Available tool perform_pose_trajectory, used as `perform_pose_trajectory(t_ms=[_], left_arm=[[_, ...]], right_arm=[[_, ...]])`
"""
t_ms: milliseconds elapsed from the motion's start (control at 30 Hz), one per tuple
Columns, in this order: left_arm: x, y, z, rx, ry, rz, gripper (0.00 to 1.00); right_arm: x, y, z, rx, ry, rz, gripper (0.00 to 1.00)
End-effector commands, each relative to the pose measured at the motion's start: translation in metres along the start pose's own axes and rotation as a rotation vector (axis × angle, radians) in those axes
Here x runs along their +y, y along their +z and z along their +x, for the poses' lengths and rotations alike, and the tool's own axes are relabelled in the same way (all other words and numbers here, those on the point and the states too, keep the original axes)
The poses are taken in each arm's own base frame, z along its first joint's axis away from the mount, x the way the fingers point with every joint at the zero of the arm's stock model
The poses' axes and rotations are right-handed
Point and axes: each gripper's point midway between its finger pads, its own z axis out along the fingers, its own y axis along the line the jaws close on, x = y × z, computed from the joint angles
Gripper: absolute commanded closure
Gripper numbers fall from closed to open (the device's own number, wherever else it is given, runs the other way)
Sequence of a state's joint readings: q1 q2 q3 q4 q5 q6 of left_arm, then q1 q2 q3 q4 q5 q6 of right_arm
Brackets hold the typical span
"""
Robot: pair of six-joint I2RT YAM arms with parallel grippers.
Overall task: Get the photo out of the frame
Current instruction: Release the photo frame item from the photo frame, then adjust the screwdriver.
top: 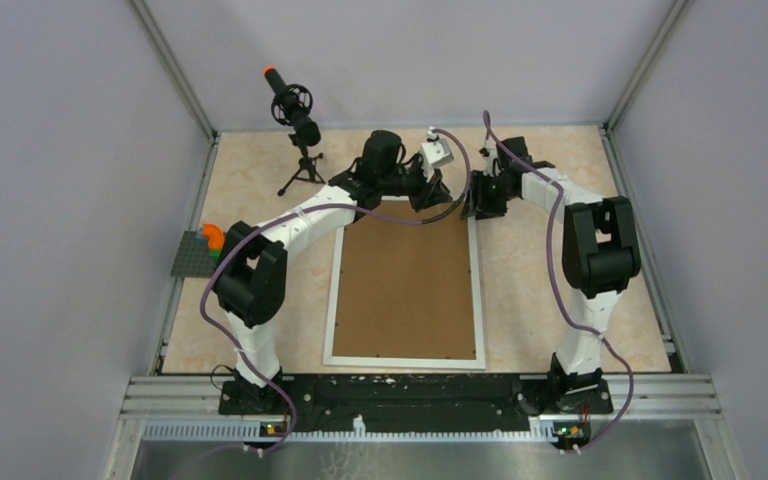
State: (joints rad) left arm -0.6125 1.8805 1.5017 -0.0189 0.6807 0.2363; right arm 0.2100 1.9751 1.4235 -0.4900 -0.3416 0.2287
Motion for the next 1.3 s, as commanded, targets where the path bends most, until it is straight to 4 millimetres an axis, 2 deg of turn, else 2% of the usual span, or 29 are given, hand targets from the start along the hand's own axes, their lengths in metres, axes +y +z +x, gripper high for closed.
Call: perform_pose_trajectory(t_ms=[0,200,367,533,600,833,1033,1067,1133,1167,1200,1267], left_arm=[[-0.005,-0.012,-0.03,-0.066,0.032,-0.018,1.0],[-0.004,-0.011,-0.028,-0.068,0.024,-0.018,1.0],[-0.005,-0.009,-0.023,-0.058,0.015,-0.014,1.0],[-0.003,-0.01,-0.016,-0.038,0.007,-0.017,1.0],[-0.003,-0.011,-0.012,-0.03,-0.002,-0.017,1.0],[0.0,-0.013,-0.004,-0.022,-0.018,-0.004,1.0],[-0.014,-0.011,-0.001,-0.055,-0.014,0.077,1.0],[-0.014,-0.01,-0.002,-0.059,-0.019,0.076,1.0],[-0.01,-0.009,-0.005,-0.068,-0.04,0.071,1.0],[-0.008,-0.01,-0.007,-0.076,-0.054,0.067,1.0],[-0.007,-0.01,-0.012,-0.086,-0.059,0.065,1.0],[-0.006,-0.01,-0.018,-0.099,-0.067,0.059,1.0]], right_arm=[[-0.01,0.003,0.001,0.017,0.012,0.127,0.56],[-0.013,0.011,0.014,0.05,0.031,0.156,0.56],[-0.017,0.02,0.005,0.039,0.058,0.176,0.61],[-0.02,0.03,-0.002,0.038,0.099,0.143,0.92],[-0.022,0.031,-0.006,0.035,0.107,0.134,1.0],[-0.023,0.024,-0.018,0.012,0.159,0.015,1.0],[-0.001,0.002,-0.043,-0.085,0.166,-0.233,1.0],[0.001,-0.002,-0.047,-0.088,0.157,-0.261,0.95],[0.002,-0.011,-0.053,-0.111,0.159,-0.288,0.66],[0.001,-0.018,-0.057,-0.132,0.156,-0.301,0.56],[0.0,-0.026,-0.061,-0.155,0.146,-0.309,0.47],[0.001,-0.044,-0.066,-0.195,0.09,-0.339,0.41]])
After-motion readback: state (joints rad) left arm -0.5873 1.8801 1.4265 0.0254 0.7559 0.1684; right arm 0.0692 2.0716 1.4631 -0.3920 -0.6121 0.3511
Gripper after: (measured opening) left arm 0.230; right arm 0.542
